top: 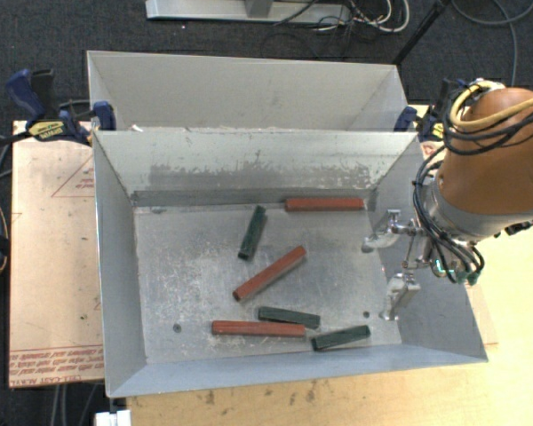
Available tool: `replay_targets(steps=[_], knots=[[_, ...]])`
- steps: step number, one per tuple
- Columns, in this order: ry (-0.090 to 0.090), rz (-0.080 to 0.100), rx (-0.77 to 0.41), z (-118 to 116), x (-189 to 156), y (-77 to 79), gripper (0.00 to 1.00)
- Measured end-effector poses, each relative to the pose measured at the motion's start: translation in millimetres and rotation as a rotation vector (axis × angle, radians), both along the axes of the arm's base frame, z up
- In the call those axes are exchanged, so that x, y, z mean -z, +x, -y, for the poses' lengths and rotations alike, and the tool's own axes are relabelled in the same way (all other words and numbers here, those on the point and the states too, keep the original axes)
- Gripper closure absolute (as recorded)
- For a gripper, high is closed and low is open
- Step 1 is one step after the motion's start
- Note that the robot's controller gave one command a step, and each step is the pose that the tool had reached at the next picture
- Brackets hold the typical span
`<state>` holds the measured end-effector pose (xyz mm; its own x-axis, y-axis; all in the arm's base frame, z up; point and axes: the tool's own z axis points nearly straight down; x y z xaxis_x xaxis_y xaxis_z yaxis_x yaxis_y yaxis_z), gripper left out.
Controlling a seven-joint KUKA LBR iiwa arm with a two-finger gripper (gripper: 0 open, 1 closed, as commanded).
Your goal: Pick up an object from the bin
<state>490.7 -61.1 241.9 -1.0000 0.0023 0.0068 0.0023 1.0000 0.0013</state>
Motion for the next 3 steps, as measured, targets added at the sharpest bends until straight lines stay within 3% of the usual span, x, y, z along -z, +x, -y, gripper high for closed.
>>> replay_targets(steps=[1, 3], knots=[[-0.001, 0.008, -0.002, 0, -3, 1.5, 0.00], [-0.001, 0.012, -0.013, 5, 120, 6.9, 0.00]])
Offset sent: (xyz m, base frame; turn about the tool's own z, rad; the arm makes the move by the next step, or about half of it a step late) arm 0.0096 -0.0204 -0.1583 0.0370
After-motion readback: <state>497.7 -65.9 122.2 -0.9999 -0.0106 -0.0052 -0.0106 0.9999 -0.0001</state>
